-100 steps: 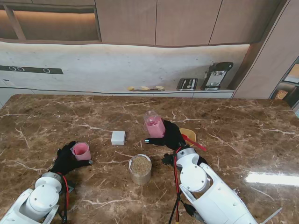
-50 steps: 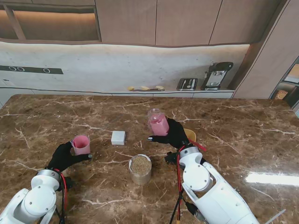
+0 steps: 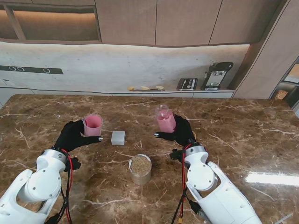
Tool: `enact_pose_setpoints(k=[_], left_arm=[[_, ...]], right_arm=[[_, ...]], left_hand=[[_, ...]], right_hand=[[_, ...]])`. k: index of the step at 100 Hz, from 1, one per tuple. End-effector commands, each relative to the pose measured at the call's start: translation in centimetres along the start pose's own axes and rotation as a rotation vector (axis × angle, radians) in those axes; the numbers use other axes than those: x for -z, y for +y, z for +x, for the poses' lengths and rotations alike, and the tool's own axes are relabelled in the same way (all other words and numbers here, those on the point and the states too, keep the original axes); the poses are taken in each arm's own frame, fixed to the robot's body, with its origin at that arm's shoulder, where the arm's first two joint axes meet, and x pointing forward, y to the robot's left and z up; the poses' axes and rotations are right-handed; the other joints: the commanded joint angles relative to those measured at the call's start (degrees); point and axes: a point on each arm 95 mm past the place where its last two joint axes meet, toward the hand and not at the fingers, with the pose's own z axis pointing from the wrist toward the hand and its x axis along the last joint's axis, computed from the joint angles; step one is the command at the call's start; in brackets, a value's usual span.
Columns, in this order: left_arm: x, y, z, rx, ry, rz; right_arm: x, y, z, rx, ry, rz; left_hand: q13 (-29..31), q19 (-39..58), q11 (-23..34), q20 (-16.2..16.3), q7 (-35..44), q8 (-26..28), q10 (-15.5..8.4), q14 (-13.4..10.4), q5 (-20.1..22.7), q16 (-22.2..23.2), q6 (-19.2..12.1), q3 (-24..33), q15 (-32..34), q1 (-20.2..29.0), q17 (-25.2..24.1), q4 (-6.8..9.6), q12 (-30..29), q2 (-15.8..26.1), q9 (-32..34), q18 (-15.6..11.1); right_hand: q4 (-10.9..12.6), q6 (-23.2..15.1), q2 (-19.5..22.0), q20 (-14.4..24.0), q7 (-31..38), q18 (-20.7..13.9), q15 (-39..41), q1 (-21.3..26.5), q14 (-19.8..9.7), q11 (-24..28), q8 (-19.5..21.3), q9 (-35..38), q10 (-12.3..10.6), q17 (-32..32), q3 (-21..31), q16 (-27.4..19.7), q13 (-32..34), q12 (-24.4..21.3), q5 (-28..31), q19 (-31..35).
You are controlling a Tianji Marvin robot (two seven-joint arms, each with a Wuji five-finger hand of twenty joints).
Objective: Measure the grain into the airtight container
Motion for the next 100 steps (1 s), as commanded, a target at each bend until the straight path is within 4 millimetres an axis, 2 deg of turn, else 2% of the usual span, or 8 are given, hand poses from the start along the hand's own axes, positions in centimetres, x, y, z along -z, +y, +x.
enact_pose_setpoints(k=[1,6,10,35,49,83,90,100], left_arm=[[-0.8,-0.7,2.0,-0.002,0.048,0.003],[-1.2,-0.8,2.8,-0.010,0.069,-0.005],[-1.5,-0.9,3.5,-0.016,0.084,-0.013],[-3.9,-1.0,7.3,-0.028,0.153,-0.049],[-5.2,-0.7,9.2,-0.056,0.183,-0.066],[-7.3,-0.4,12.2,-0.182,0.237,-0.113],[-7.5,-0.5,12.7,-0.222,0.254,-0.123],[-7.7,-0.6,13.5,-0.244,0.269,-0.126]], right_arm=[[0.2,0.2,-0.2,0.002,-0.014,-0.002],[0.2,0.4,-0.2,0.006,-0.015,-0.010],[0.3,0.6,-0.2,0.012,-0.017,-0.014],[0.5,1.1,-0.2,0.040,-0.015,-0.039],[0.7,1.4,0.4,0.069,-0.006,-0.036],[1.3,1.7,0.9,0.116,0.004,-0.027],[1.3,1.6,0.9,0.120,0.005,-0.022],[1.3,1.4,0.9,0.133,0.004,-0.014]], left_hand=[[2.7,4.8,3.2,-1.5,16.3,-0.7,-1.7,0.9,14.8,1.0,-10.1,15.8,2.2,5.7,-1.8,0.03,-0.5,9.7,4.8,-1.1],[3.2,5.8,4.0,-2.2,15.6,-2.4,-1.5,1.2,15.8,1.3,-9.9,16.0,2.6,6.0,-1.6,0.11,-0.1,9.1,5.5,-1.0],[3.4,7.7,4.6,-5.2,16.1,-5.0,-1.9,0.9,16.2,1.6,-9.8,16.0,2.8,6.1,-1.6,0.01,1.5,9.0,5.7,-1.2],[3.7,10.7,6.6,-6.8,16.3,-7.7,-1.5,1.4,17.0,2.9,-8.2,15.7,4.2,7.6,-1.1,-0.46,3.8,8.9,6.5,-1.3],[3.3,13.1,8.5,-7.8,17.2,-5.4,-1.4,2.6,16.5,5.0,-8.9,16.0,6.1,8.4,-1.4,-0.49,7.8,9.1,5.8,-0.9],[3.8,16.6,11.0,-7.8,17.6,0.6,-1.7,4.6,15.3,7.8,-8.8,16.4,9.0,8.7,-1.5,-0.96,8.9,10.2,5.6,0.9],[4.7,19.5,13.5,-7.2,17.8,3.7,-2.5,4.9,14.6,8.7,-9.1,16.3,10.5,8.3,-1.8,-1.05,9.5,10.7,5.6,2.1],[4.7,21.8,17.0,-7.4,18.5,7.3,-2.1,6.6,14.1,11.0,-8.5,16.0,12.6,8.9,-2.0,-0.97,11.9,11.1,5.3,3.4]], right_hand=[[-0.2,-11.7,17.4,1.7,10.1,-3.4,1.9,10.5,-7.4,10.4,1.1,7.3,-5.6,-1.1,15.0,-0.5,3.0,2.4,7.8,-0.9],[-0.2,-11.7,17.4,1.7,10.0,-3.4,1.9,10.5,-7.4,10.4,1.1,7.3,-5.6,-1.1,15.0,-0.5,3.0,2.4,7.8,-0.9],[-0.1,-11.6,17.4,1.7,10.1,-3.4,1.9,10.6,-7.4,10.4,1.1,7.3,-5.6,-1.1,15.0,-0.5,3.0,2.4,7.9,-0.9],[-0.1,-11.4,17.6,1.7,10.0,-3.5,2.0,10.6,-7.3,10.4,1.1,7.3,-5.5,-1.0,14.7,-0.4,3.1,2.4,7.8,-0.8],[-0.1,-11.4,17.8,1.7,9.9,-3.6,2.1,10.5,-7.2,10.4,1.1,7.4,-5.4,-0.8,14.6,-0.4,3.2,2.4,7.8,-0.7],[-0.1,-11.0,18.1,1.6,9.8,-3.6,2.3,10.7,-7.0,10.4,1.0,7.5,-5.2,-0.4,14.6,-0.4,3.5,2.4,7.9,-0.5],[-0.1,-11.0,18.2,1.6,9.8,-3.5,2.3,10.6,-7.0,10.4,1.0,7.5,-5.1,-0.3,14.5,-0.4,3.5,2.4,7.9,-0.5],[-0.1,-10.9,18.3,1.6,9.8,-3.5,2.4,10.6,-7.0,10.4,1.0,7.6,-5.1,-0.3,14.5,-0.3,3.6,2.5,7.9,-0.4]])
